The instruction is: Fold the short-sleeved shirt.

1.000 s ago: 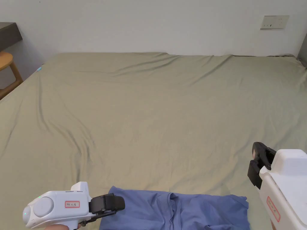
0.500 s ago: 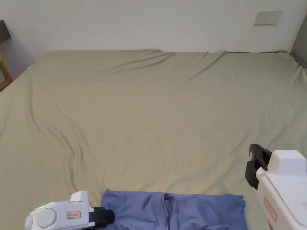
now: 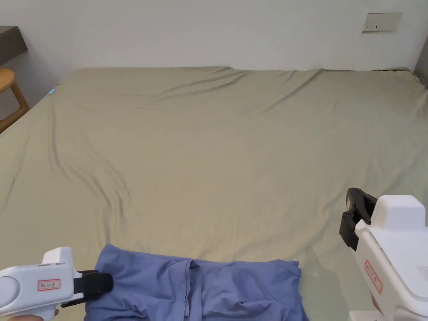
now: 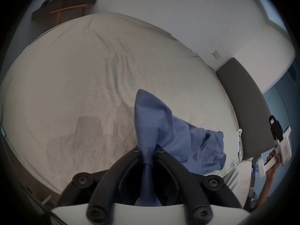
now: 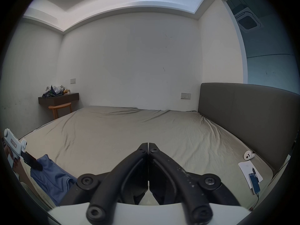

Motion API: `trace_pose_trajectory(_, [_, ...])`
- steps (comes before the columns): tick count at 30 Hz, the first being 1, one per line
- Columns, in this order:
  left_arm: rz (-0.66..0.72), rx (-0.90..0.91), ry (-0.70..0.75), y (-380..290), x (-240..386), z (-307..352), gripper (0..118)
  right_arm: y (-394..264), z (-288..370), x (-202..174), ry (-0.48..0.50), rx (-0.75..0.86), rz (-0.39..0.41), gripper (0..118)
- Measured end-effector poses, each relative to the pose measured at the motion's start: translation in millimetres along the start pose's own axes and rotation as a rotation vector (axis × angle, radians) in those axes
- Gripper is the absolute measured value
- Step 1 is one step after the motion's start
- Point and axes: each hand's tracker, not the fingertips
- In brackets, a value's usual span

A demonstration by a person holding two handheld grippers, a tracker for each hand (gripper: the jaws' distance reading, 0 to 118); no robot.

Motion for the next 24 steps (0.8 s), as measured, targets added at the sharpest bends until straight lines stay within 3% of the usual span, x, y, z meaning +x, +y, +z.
trace_pose_trajectory(4, [-0.01,0.007,-0.023,-2,46,5,9,-1,3,1,0.007,0.003,0.0,2])
trace_pose_trajectory(8, [-0.12,-0.029,-0.188,1,111,-5,9,1,8,6,0.008,0.012,-0.005,2])
trace_pose_trajectory(12, [-0.244,-0.099,-0.208,-1,176,-34,9,3,14,13,-0.002,0.023,-0.012,2])
trace_pose_trajectory(20, [-0.31,-0.276,-0.265,-30,268,-107,9,1,25,36,-0.051,0.031,-0.033,2])
trace_pose_trajectory(24, [-0.374,-0.324,-0.181,-61,300,-152,12,-1,29,48,-0.074,0.027,-0.033,2])
